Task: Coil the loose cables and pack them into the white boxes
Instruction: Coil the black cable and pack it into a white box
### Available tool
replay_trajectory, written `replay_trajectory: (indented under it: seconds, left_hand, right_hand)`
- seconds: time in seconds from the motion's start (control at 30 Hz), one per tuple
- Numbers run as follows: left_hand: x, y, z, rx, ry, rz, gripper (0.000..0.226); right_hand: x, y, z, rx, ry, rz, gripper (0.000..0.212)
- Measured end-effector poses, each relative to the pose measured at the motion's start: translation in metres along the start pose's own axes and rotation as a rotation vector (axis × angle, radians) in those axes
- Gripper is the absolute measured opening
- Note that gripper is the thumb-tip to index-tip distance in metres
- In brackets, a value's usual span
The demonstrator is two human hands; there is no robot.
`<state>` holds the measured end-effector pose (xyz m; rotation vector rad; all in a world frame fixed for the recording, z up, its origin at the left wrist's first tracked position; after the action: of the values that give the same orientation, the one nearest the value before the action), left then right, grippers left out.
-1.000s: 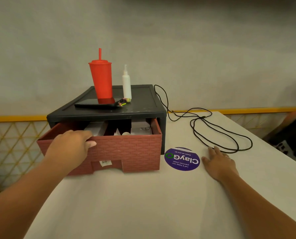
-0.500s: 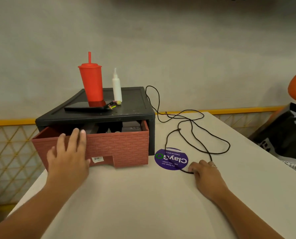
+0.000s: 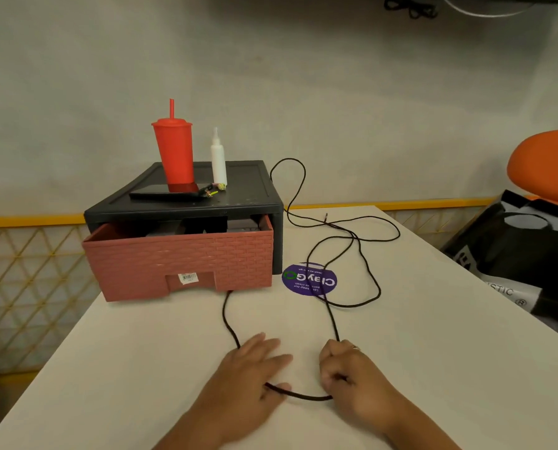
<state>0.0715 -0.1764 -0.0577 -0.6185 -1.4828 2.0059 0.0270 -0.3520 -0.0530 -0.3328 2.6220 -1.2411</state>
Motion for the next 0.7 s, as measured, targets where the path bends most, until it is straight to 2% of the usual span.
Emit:
replay_trajectory:
  seconds: [0.07, 0.17, 0.2, 0.27, 0.3, 0.33, 0.37, 0.47, 0.53, 0.6, 0.7]
  left_hand:
    - [0.004, 0.001, -0.002, 0.027, -0.056, -0.032, 0.117]
    - [0.019, -0.002, -0.01, 0.065, -0.135, -0.016, 0.126]
    - [0.025, -0.002, -0.013, 0.066, -0.144, -0.017, 0.118]
    - [0.036, -0.007, -0.017, 0.133, -0.189, 0.025, 0.069]
    - [0.042, -0.011, -0.022, 0.265, -0.239, 0.063, 0.043]
    - [0.05, -0.016, -0.026, 0.444, -0.276, 0.109, 0.029]
    - [0.057, -0.019, -0.031, 0.674, -0.307, 0.143, 0.03]
    - [0.079, -0.027, -0.042, 1.375, -0.281, 0.288, 0.059]
    - [0.09, -0.03, -0.051, 1.677, -0.272, 0.395, 0.062]
    - [0.097, -0.032, -0.052, 1.748, -0.298, 0.41, 0.059]
    - [0.1, -0.033, -0.043, 1.63, -0.35, 0.378, 0.045]
  right_hand:
    - [0.008, 0.0, -0.006, -0.15, 0.029, 0.045, 0.028]
    - [0.01, -0.007, -0.004, -0.195, 0.128, 0.223, 0.032]
    - [0.008, -0.009, -0.002, -0.159, 0.172, 0.263, 0.037]
    - [0.003, -0.014, 0.007, -0.007, 0.267, 0.273, 0.053]
    - [0.0, -0.017, 0.011, 0.08, 0.323, 0.242, 0.056]
    - [-0.003, -0.019, 0.016, 0.156, 0.374, 0.204, 0.055]
    - [-0.005, -0.021, 0.021, 0.236, 0.408, 0.162, 0.054]
    - [-0.011, -0.026, 0.034, 0.402, 0.495, 0.064, 0.052]
    - [-0.011, -0.031, 0.039, 0.386, 0.554, 0.081, 0.057]
    - [-0.008, -0.036, 0.037, 0.295, 0.564, 0.161, 0.061]
    - [-0.001, -0.037, 0.028, 0.175, 0.499, 0.276, 0.063]
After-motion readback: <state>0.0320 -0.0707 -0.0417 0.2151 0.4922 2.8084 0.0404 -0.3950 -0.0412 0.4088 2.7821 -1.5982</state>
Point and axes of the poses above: each hand's wrist, its own x-axis away from the middle knuckle, its own y-axis out of the palm, z = x × y, the point moved 4 cm from there along -x, towards the middle knuckle, and after that the axes turned 8 degrees about -z, right-handed, at the moved point
